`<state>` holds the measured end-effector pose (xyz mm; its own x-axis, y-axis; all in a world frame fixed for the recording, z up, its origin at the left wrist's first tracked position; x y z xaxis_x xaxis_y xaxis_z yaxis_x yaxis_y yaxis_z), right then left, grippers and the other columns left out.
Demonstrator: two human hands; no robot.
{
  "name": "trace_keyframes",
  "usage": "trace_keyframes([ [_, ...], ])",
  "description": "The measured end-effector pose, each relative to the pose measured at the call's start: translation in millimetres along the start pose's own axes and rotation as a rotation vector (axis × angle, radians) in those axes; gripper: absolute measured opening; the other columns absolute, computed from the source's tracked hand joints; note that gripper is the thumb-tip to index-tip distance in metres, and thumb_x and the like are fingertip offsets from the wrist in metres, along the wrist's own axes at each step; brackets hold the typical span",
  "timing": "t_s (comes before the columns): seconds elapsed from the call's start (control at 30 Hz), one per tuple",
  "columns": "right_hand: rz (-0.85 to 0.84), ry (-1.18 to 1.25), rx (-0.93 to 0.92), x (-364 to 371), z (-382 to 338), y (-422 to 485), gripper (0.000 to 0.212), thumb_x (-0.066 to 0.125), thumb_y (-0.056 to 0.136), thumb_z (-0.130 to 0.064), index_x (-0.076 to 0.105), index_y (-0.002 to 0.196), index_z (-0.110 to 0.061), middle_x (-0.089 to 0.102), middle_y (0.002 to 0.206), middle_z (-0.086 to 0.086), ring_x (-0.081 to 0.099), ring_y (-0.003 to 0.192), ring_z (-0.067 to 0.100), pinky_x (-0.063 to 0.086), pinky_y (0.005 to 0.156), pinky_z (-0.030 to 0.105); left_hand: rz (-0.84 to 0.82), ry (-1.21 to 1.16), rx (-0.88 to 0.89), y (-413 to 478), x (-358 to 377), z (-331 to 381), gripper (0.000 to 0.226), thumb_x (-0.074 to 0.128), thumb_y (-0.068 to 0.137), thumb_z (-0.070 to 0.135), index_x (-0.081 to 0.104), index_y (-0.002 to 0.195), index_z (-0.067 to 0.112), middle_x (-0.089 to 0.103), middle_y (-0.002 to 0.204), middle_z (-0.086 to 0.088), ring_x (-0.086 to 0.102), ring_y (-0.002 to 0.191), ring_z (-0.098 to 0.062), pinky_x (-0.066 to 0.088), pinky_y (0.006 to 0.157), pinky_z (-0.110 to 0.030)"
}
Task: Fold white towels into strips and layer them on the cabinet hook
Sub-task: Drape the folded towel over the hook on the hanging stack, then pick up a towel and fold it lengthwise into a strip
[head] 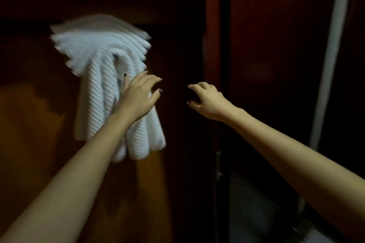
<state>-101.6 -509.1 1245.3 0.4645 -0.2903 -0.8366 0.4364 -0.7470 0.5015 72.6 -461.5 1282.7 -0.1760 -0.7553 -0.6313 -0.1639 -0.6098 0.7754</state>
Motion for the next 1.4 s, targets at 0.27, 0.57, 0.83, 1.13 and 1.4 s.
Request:
trace_keyframes([
  [0.27,-0.324,-0.171,0.353,35,174,-222,0.06,0.05,0.1,-0.038,0.027,0.153,-0.022,0.022,0.159,0.01,0.018,0.147,0.031,0.026,0.114,0.048,-0.418,-0.199,0.227,-102,170,203,0.051,0.04,0.1,0.042,0.039,0.147,0.025,0.038,0.153,0.004,0.017,0.148,-0.016,0.005,0.119,-0.051],
  [0.57,-0.57,-0.187,0.903,54,340,-469,0.059,0.049,0.1,-0.038,0.028,0.152,-0.021,0.027,0.155,0.012,0.027,0.141,0.036,0.031,0.109,0.051,-0.786,-0.351,0.491,-209,310,424,0.056,0.041,0.1,0.044,0.029,0.151,0.024,0.027,0.159,0.003,0.011,0.149,-0.016,0.01,0.118,-0.053],
  [0.83,-0.655,-0.155,1.244,34,485,-642,0.062,0.05,0.098,-0.041,0.026,0.153,-0.021,0.027,0.155,0.013,0.028,0.14,0.037,0.031,0.109,0.052,-1.039,-0.463,0.694,-257,403,649,0.058,0.041,0.101,0.043,0.025,0.153,0.022,0.022,0.16,0.002,0.009,0.149,-0.018,0.008,0.117,-0.058],
  [1.13,-0.654,-0.112,1.349,-22,694,-736,0.059,0.051,0.098,-0.034,0.03,0.151,-0.019,0.034,0.148,0.017,0.033,0.134,0.039,0.033,0.106,0.049,-1.101,-0.488,0.816,-242,523,888,0.056,0.042,0.101,0.04,0.027,0.152,0.023,0.025,0.159,0.001,0.013,0.148,-0.02,0.011,0.117,-0.057],
  [1.4,-0.618,0.001,1.528,20,808,-841,0.057,0.051,0.099,-0.029,0.031,0.15,-0.013,0.033,0.151,0.021,0.036,0.135,0.04,0.035,0.109,0.045,-1.226,-0.512,0.889,-316,633,991,0.057,0.044,0.101,0.037,0.026,0.152,0.021,0.025,0.158,-0.002,0.017,0.147,-0.022,0.013,0.116,-0.057],
])
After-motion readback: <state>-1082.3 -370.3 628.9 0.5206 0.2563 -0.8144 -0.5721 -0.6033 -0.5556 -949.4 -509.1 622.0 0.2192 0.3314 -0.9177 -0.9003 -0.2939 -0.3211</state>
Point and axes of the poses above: each hand's wrist, its own y-axis towards the middle knuckle, its own x-axis out of the palm, z = x × y, the point moved 9 cm from there along y, towards the middle knuckle
